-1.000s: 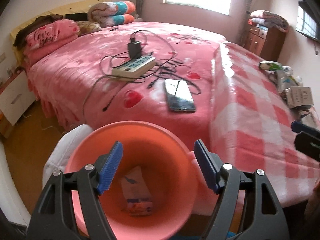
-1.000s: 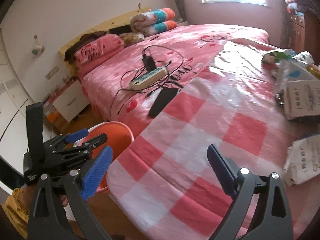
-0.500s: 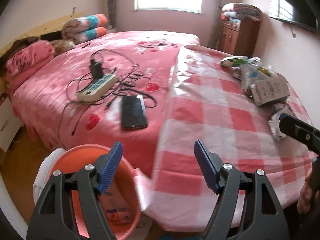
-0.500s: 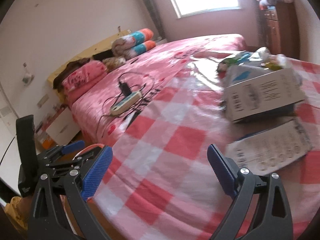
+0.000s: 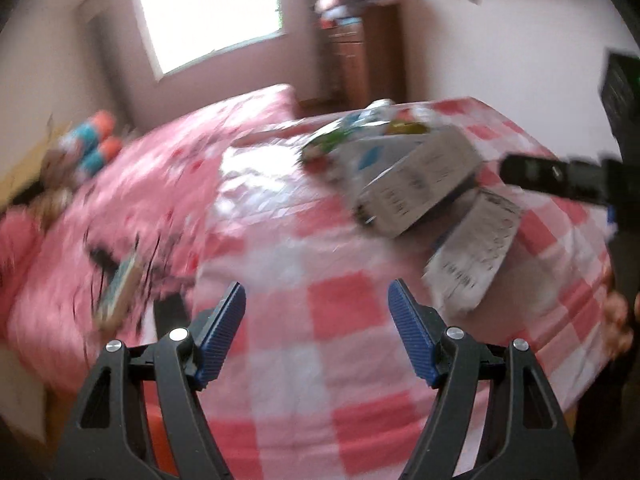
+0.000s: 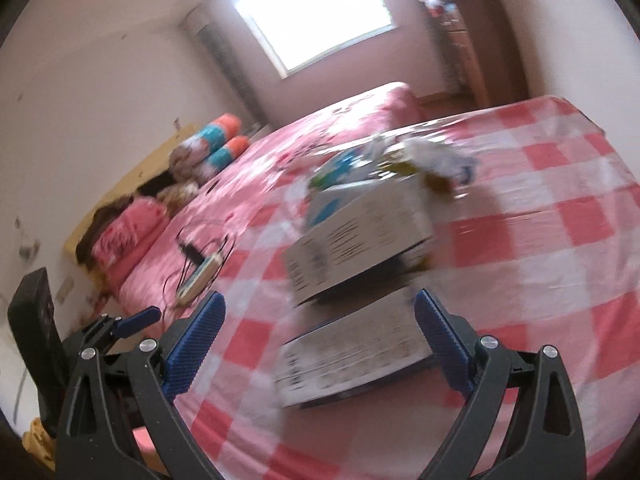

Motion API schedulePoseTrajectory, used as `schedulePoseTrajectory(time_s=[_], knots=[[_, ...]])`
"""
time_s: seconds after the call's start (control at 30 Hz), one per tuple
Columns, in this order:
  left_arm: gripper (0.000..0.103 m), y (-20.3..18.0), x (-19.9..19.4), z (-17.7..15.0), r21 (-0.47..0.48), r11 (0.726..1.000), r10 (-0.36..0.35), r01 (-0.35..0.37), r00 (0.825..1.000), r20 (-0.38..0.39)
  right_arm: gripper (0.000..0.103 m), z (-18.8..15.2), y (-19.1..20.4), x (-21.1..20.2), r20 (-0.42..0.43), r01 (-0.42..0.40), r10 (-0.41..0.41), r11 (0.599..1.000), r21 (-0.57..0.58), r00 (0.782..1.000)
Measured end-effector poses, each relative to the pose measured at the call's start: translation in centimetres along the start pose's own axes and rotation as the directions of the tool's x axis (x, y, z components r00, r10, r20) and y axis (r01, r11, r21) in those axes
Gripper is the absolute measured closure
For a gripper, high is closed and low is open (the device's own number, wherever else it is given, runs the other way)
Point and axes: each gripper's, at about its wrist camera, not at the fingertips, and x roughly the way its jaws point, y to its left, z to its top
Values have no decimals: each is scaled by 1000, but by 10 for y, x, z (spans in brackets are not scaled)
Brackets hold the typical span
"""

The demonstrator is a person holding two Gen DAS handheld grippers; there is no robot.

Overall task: Collect trash
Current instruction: 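Move both open tools back to the trash pile on the bed, then grasp the white milk carton with the left tool while the right tool grasps the white plastic bag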

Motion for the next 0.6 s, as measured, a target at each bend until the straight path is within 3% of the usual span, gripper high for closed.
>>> schedulePoseTrajectory(time_s=[0.1, 0.3, 0.43, 0.6], knots=[[28, -25, 13, 21, 114, 992, -48, 47, 999, 7, 9, 9, -26, -6, 15, 26, -26, 998, 50, 1000], [28, -64, 50, 50, 326, 942, -86, 80, 996, 4, 9, 30, -73, -8, -11, 34, -33, 990, 136, 999], [28, -76, 75, 59, 388, 916, -97, 99, 995, -25, 9, 44, -98, -4, -42, 68, -62, 986, 151, 997], [28, -85, 96, 67, 422, 898, -123, 125, 992, -33, 9, 66, -112, 11, -95, 112, -105, 991, 73, 990]])
